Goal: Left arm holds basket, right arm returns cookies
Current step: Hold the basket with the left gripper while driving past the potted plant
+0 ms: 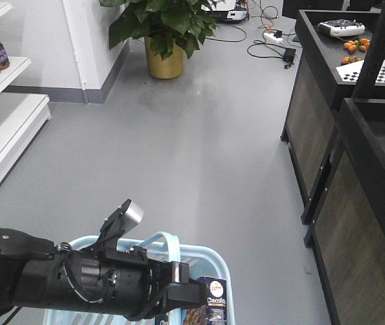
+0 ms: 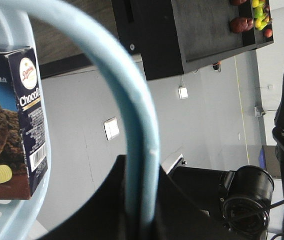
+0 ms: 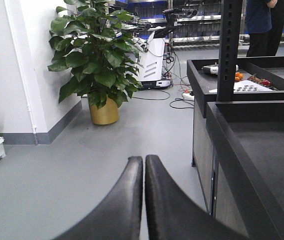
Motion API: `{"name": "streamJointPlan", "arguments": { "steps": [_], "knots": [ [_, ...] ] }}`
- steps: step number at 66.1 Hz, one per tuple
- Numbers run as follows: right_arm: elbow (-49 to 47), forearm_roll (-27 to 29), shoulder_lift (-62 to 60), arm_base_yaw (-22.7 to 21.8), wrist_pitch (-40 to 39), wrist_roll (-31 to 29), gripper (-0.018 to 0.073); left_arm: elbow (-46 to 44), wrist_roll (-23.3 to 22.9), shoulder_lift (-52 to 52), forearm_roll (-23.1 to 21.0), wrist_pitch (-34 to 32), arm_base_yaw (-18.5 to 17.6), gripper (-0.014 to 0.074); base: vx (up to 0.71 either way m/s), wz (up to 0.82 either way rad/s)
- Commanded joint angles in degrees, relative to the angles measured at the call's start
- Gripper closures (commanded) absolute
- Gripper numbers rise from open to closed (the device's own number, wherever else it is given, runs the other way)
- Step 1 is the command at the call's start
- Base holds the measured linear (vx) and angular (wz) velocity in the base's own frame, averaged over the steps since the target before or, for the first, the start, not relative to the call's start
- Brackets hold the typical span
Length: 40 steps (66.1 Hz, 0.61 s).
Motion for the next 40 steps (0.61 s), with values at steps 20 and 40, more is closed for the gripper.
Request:
{"name": "streamJointPlan", "arguments": {
  "steps": [20, 40],
  "knots": [
    [0.1, -0.2, -0.7, -0.3, -4.6, -0.5, 0.0567, -1.7, 0.1, -2.3, -4.5, 3.0, -0.4, 0.0603, 0.26, -0.03],
    [0.1, -0.2, -0.7, -0.3, -4.6, -0.5, 0.0567, -1.7, 0.1, -2.3, -4.5, 3.0, -0.4, 0.0603, 0.25, -0.05]
  ]
}}
